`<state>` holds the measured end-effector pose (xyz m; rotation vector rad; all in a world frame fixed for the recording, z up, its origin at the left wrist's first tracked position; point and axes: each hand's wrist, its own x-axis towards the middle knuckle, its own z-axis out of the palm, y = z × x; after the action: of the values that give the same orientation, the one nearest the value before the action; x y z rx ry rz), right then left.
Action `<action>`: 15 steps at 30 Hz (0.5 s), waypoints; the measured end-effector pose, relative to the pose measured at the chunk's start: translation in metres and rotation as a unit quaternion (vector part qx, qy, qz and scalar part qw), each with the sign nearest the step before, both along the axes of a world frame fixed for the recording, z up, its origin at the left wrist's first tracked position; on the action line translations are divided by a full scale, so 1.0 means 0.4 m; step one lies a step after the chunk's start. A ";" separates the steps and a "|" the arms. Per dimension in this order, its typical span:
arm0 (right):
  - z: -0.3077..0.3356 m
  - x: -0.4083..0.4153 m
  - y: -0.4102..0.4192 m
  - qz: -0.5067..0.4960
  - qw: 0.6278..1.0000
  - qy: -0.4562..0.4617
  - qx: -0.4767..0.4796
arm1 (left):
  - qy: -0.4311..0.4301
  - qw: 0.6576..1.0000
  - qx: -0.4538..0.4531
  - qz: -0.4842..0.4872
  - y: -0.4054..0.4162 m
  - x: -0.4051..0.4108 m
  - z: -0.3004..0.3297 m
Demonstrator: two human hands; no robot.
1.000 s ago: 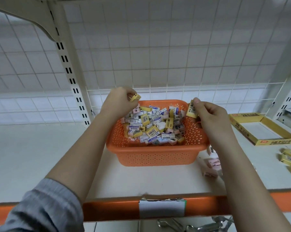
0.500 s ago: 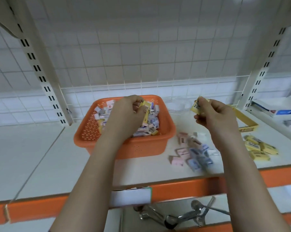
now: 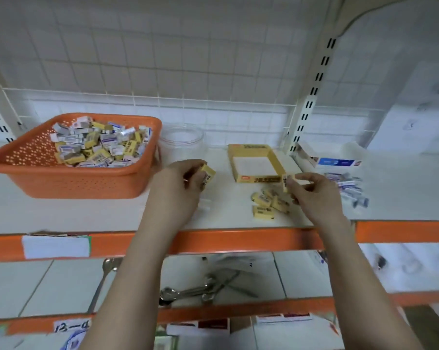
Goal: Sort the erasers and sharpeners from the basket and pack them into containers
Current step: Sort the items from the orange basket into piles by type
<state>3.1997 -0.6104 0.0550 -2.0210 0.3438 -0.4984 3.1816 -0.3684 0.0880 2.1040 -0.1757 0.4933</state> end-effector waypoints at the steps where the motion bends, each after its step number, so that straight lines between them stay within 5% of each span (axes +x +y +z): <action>1: -0.016 -0.003 -0.017 -0.009 0.999 0.022 -0.031 | 0.005 1.000 0.001 -0.001 -0.014 -0.008 -0.003; 11: -0.079 0.015 -0.054 -0.030 0.984 0.089 -0.154 | 0.030 0.999 0.015 -0.006 -0.057 -0.006 -0.017; 15: -0.105 -0.004 -0.051 -0.059 0.980 0.000 -0.189 | 0.028 0.999 0.011 -0.012 -0.069 0.021 -0.023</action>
<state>3.1979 -0.6307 0.0131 -2.3776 0.3934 -0.6789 3.1900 -0.3962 0.0789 2.1324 -0.1740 0.4184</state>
